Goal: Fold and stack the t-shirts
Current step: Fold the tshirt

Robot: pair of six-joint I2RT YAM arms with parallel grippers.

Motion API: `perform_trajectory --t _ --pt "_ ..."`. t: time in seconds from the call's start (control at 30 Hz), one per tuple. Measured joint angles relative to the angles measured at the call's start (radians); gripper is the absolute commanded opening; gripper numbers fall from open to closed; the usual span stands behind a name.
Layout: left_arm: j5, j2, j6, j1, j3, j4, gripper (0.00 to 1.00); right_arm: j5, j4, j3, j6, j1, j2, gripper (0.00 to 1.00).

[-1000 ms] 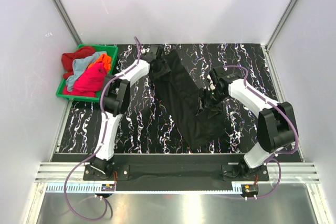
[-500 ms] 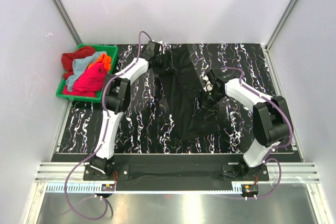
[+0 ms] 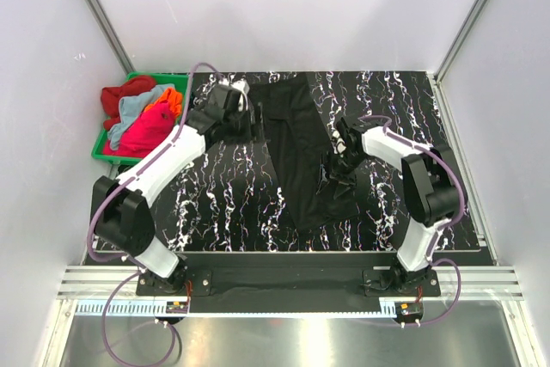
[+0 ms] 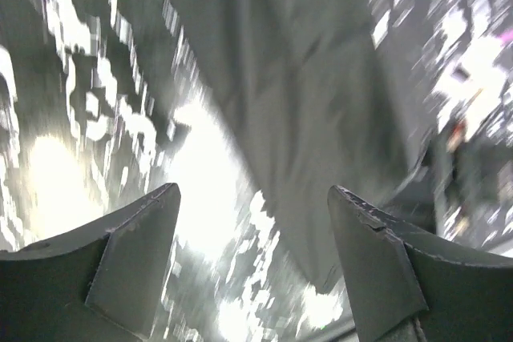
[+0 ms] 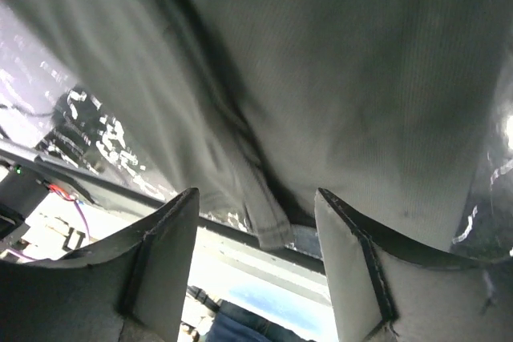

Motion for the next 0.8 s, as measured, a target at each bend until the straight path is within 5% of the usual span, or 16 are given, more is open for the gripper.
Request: perform_trajectory --t 0.27,0.67,0.8 --pt "0.128 -0.036 0.014 0.003 -0.195 -0.064 0.75 0.003 0.071 0.000 0.106 0.069 0.073 0.67" --pt "0.208 -0.315 0.011 0.003 -0.448 -0.027 0.73 -0.043 0.216 -0.032 0.365 0.313 0.075 0.69" --pt "0.230 -0.356 -0.033 -0.003 -0.540 -0.015 0.63 -0.025 0.206 -0.105 0.357 0.289 -0.006 0.72"
